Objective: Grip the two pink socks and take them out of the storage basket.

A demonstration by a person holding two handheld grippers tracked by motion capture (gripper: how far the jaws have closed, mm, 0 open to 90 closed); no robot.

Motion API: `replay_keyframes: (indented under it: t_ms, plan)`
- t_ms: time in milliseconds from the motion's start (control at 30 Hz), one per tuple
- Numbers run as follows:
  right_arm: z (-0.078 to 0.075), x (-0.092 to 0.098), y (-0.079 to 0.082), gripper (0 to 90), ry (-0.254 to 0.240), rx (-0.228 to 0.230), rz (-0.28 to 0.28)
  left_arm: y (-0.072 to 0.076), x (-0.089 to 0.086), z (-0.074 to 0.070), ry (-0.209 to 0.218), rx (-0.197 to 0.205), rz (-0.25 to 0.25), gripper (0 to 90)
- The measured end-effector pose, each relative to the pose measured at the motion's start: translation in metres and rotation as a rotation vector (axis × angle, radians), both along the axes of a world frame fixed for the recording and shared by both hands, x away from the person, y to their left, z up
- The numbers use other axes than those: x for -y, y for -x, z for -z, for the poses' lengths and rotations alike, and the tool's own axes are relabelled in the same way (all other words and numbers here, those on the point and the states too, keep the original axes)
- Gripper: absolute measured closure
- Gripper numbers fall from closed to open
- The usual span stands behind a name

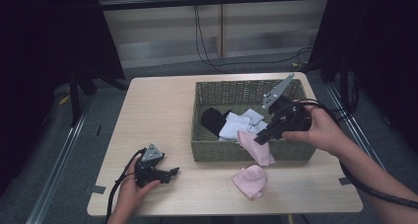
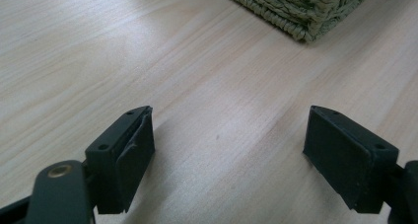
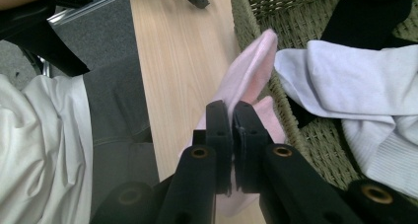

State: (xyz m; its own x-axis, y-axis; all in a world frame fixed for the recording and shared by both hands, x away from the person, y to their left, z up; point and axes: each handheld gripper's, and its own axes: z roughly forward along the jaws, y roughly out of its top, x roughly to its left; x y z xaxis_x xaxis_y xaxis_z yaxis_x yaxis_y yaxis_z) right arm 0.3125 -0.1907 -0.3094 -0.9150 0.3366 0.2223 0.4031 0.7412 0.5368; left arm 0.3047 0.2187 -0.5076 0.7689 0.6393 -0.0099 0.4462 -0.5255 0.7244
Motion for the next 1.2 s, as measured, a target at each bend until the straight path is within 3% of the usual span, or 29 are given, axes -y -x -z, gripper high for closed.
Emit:
replay_keyframes:
  t_ms: [1200]
  plan:
    - [0.052,-0.023,0.005,85.7,0.011,-0.050,-0.036,0.000,0.000,0.000,0.000,0.000,0.000,18.9]
